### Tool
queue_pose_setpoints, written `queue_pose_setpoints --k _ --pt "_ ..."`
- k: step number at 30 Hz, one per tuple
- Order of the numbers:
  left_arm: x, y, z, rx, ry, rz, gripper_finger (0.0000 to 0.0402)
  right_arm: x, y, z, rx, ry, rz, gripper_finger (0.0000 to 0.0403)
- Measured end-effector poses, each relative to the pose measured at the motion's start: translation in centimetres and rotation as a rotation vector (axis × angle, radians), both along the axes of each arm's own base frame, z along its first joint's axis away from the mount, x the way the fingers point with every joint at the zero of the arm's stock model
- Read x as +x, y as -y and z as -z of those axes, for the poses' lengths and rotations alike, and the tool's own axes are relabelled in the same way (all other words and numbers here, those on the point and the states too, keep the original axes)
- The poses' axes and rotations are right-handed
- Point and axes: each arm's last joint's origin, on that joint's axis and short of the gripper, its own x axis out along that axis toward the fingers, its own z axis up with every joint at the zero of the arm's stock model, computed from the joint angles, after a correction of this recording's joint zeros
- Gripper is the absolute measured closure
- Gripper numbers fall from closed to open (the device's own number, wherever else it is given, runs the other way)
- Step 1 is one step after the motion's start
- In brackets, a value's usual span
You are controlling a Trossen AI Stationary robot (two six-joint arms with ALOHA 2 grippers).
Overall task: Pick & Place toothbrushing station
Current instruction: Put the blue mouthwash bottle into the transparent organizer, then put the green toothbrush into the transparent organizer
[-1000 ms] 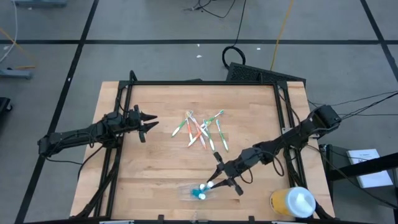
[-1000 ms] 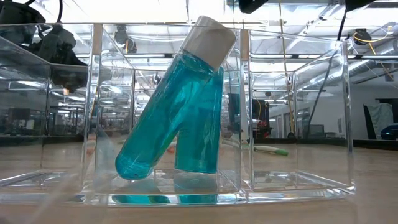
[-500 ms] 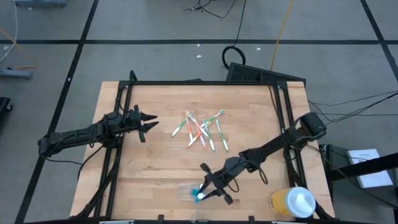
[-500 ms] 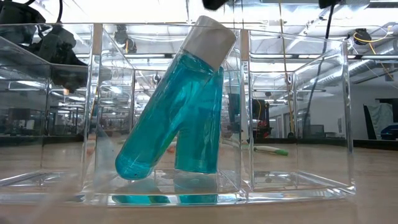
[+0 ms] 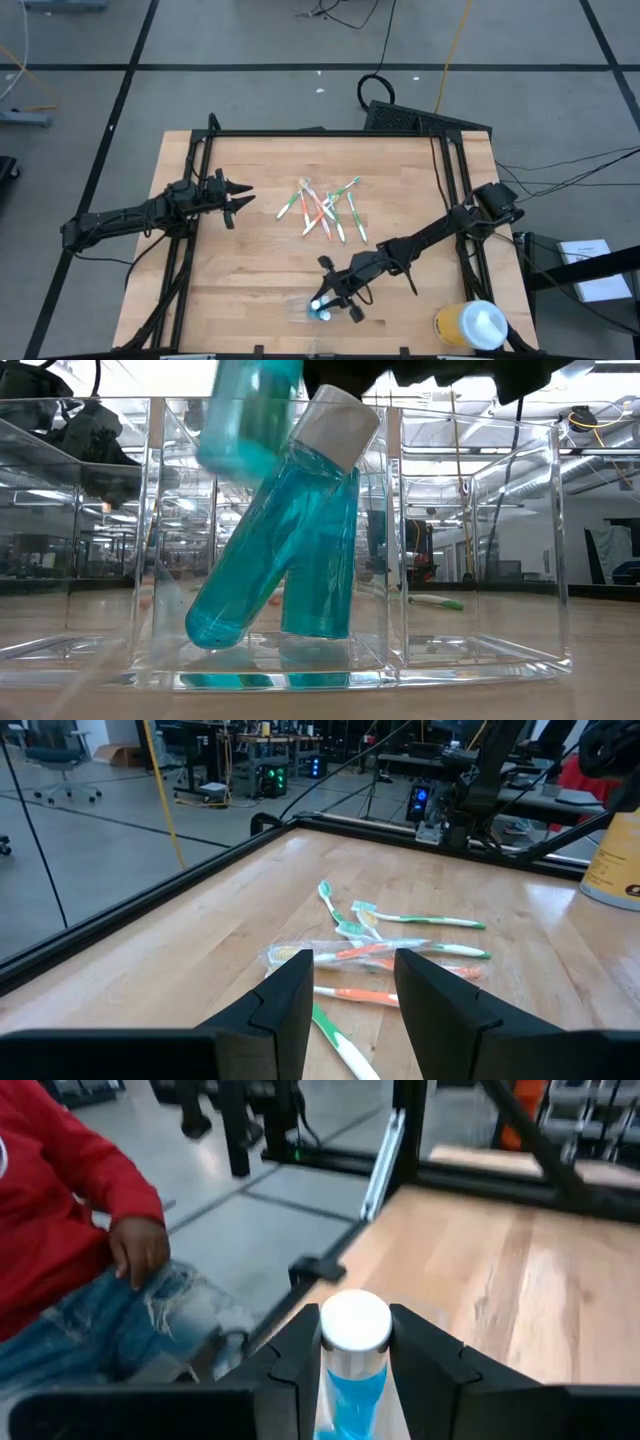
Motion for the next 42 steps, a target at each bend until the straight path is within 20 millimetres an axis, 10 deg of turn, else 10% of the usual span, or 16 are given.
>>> queue_pose_setpoints --k 42 --pt "0.0 0.0 0.0 0.0 0.0 0.0 0.0254 0.1 0.75 0.81 -0.022 -0.085 0.069 0.0266"
